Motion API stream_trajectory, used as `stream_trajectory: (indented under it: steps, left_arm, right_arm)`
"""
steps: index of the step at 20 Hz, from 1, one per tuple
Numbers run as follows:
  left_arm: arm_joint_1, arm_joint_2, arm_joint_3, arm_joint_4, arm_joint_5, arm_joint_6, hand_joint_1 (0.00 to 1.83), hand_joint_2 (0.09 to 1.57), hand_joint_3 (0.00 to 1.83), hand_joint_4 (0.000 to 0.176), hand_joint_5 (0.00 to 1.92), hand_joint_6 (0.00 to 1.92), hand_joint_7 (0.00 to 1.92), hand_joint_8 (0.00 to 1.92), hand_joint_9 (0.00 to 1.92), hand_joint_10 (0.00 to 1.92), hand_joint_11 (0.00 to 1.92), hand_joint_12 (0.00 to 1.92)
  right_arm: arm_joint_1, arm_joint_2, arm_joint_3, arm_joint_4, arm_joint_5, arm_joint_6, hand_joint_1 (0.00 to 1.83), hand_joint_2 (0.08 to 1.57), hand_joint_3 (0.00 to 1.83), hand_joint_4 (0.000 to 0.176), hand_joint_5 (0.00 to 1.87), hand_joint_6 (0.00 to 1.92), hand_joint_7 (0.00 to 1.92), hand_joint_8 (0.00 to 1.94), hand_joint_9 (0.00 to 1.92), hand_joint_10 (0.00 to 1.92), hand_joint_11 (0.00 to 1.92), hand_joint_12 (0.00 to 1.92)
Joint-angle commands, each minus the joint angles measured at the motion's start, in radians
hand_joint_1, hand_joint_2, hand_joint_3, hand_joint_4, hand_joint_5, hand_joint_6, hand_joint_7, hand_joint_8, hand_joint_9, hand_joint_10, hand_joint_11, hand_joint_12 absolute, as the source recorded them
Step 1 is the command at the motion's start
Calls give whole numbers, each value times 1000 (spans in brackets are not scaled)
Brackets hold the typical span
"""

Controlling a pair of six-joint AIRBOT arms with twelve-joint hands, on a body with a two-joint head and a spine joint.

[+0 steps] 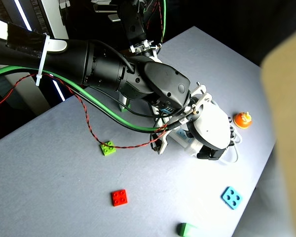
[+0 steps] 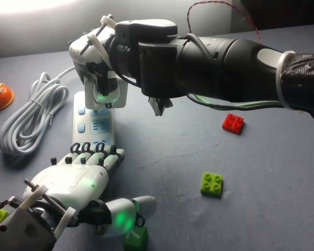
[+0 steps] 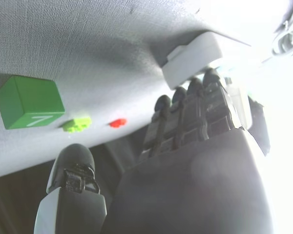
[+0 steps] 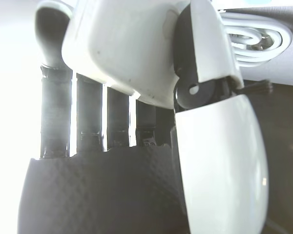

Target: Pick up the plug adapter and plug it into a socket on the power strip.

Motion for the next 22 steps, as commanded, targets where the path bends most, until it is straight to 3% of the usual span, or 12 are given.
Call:
stream_trajectory:
  steps: [1, 4, 7, 15, 20, 22]
  left_arm:
    - [6, -19, -6, 8, 89, -16, 0, 1178, 0, 0, 0, 0, 3, 0, 0, 0, 19, 17]
    - [9, -19, -10, 8, 89, -16, 0, 1179, 0, 0, 0, 0, 1, 0, 0, 0, 23, 21]
    - [11, -20, -14, 8, 89, -16, 0, 1171, 0, 0, 2, 1, 18, 6, 9, 4, 30, 27]
    - [12, -24, -14, 44, 90, -23, 0, 1165, 0, 0, 1, 0, 18, 6, 12, 4, 31, 37]
    - [18, -25, -16, 44, 91, -30, 0, 1175, 1, 0, 0, 0, 16, 6, 8, 3, 22, 39]
    - [18, -25, -15, 44, 91, -30, 0, 1173, 0, 0, 0, 0, 6, 1, 2, 0, 16, 39]
  right_arm:
    - [-6, -6, -2, -27, -41, -2, 1263, 1129, 0, 0, 959, 815, 973, 1246, 932, 1166, 921, 1391]
    - [-11, -10, -2, -28, -42, -2, 1256, 1145, 2, 0, 908, 897, 952, 1278, 927, 1175, 940, 1378]
    - [-18, -14, -2, -29, -42, -2, 1259, 1130, 0, 0, 940, 858, 989, 1212, 952, 1137, 951, 1347]
    - [-34, -18, -14, -30, -34, -2, 1248, 1146, 0, 0, 917, 897, 944, 1280, 901, 1183, 904, 1412]
    - [-46, -17, -32, -31, -29, -2, 1263, 1123, 0, 0, 985, 778, 972, 1244, 925, 1160, 944, 1371]
    - [-51, -16, -38, -31, -26, -1, 1257, 1138, 2, 0, 936, 854, 953, 1276, 913, 1175, 944, 1364]
